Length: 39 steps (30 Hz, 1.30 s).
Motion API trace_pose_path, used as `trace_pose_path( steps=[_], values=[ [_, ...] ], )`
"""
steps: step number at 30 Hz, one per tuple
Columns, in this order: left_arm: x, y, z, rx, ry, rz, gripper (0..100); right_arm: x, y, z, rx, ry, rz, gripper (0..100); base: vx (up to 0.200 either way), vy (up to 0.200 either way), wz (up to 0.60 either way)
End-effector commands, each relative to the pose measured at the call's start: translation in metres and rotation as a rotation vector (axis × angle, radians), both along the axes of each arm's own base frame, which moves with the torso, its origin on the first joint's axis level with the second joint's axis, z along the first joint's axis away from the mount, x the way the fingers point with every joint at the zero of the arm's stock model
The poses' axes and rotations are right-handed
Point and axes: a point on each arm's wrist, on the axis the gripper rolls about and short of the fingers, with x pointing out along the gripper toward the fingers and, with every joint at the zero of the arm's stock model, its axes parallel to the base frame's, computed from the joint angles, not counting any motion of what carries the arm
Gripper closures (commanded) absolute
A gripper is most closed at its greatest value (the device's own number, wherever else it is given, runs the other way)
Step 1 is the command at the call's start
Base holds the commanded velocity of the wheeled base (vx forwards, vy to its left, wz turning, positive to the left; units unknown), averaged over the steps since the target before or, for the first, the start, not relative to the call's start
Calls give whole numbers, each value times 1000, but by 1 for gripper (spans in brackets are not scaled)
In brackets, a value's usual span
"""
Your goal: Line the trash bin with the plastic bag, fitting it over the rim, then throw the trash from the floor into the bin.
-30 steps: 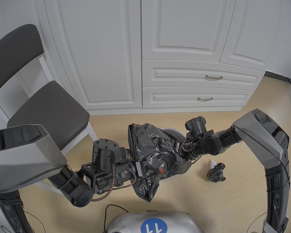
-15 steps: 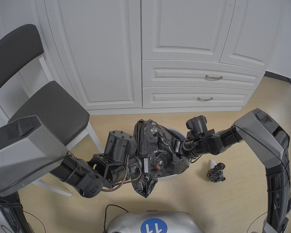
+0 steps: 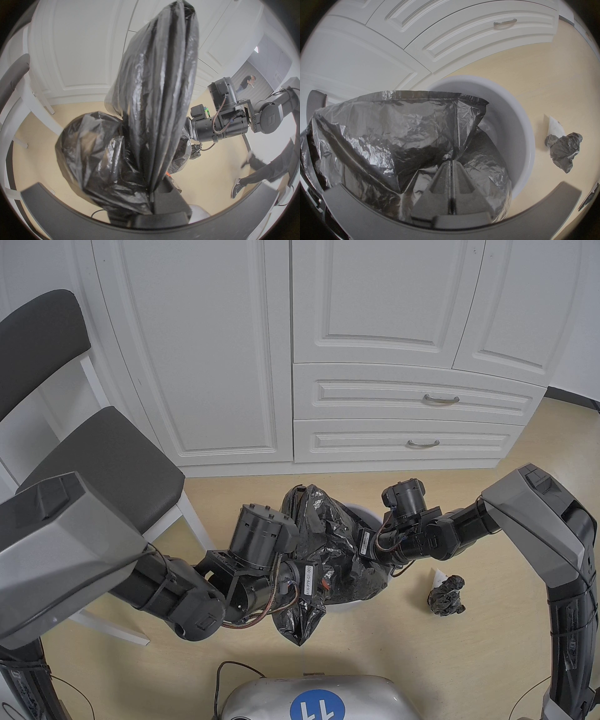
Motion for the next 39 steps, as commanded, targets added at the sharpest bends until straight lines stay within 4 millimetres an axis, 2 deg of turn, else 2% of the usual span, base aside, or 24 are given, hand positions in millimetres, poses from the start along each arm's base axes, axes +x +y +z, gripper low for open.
trace_pose_path(
  steps=[1,15,39],
  values=[
    [3,-3,-5,28,-3,3,100,0,1,0,13,6,12,100,0,0,0],
    [14,-15,-15,242,-38,67,100,-1,5,-3,54,34,28,100,0,0,0],
    [14,-17,-14,249,-48,77,100,-2,6,-4,54,38,29,100,0,0,0]
  ],
)
